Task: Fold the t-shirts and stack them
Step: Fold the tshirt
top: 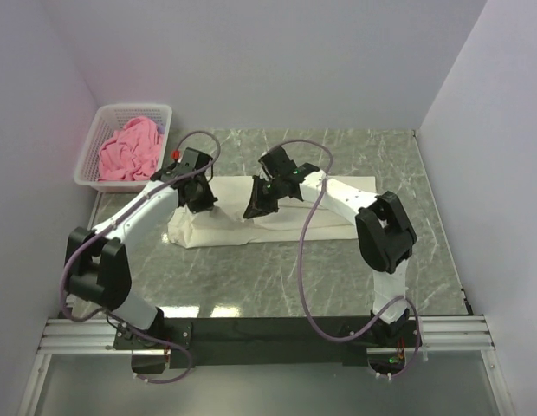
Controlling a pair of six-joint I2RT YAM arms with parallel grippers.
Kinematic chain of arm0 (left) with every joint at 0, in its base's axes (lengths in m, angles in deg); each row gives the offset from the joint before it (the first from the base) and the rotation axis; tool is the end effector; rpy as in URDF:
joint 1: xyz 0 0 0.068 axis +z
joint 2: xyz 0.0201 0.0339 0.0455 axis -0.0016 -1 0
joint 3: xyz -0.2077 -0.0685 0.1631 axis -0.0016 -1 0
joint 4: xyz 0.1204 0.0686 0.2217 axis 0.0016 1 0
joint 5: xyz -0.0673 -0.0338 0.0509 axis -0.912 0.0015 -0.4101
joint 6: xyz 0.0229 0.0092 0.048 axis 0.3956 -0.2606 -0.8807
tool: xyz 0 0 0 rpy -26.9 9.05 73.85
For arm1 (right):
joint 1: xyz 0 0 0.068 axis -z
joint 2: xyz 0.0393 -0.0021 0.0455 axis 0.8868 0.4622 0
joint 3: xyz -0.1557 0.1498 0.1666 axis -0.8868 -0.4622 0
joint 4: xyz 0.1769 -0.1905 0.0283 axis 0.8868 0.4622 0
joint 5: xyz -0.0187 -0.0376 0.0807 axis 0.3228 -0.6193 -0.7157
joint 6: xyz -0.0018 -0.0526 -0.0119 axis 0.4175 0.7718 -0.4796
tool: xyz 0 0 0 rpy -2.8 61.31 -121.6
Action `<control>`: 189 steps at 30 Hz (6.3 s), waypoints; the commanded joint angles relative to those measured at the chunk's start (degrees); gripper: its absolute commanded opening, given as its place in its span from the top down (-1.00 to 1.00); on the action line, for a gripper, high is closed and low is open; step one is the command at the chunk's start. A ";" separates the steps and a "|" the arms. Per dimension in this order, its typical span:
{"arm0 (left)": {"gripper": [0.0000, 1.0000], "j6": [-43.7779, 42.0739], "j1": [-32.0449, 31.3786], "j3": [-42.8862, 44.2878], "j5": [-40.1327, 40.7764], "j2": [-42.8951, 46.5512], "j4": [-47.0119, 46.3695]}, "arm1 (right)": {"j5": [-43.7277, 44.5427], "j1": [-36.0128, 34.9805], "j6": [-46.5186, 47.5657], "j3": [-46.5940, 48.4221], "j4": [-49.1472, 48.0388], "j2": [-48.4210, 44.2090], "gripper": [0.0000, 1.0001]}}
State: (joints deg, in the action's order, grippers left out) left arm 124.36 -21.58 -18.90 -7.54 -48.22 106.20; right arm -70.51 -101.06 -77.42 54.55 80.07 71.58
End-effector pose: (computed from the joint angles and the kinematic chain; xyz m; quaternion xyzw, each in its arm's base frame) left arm 0.2902 -0.1103 0.2585 -0.2116 0.9384 -0.0932 0.2568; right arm 0.3239 0.2768 0.2292 -0.0502 0.9283 0.3499 0.1156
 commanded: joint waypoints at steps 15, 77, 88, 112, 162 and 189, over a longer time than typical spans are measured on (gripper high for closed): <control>0.99 -10.45 2.95 9.73 1.52 -11.54 -15.57 | -5.65 5.80 -5.87 5.48 -4.18 8.37 0.95; -0.77 -7.38 6.99 -11.60 3.63 4.88 -18.30 | 15.10 4.84 26.54 10.66 -4.80 4.24 -0.11; -0.33 -6.58 14.54 -19.80 4.95 4.90 -19.62 | 8.76 5.80 23.84 15.67 -2.88 13.38 0.15; -0.78 -9.48 15.70 -22.79 3.46 6.82 -18.57 | 20.61 5.55 30.85 -11.59 3.37 -11.50 -0.04; -0.84 -11.15 10.69 -27.10 8.38 15.00 -18.83 | 34.51 -4.22 49.41 8.11 5.57 7.49 0.99; -0.84 -11.07 10.42 -26.84 7.32 15.79 -19.18 | 32.42 2.82 14.09 -16.13 7.59 -11.84 0.26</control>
State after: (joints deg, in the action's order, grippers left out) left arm 113.89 -10.89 -46.71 -0.19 -33.95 88.34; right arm -34.01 -97.73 -53.11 42.05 86.73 61.52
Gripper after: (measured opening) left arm 0.922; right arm 0.375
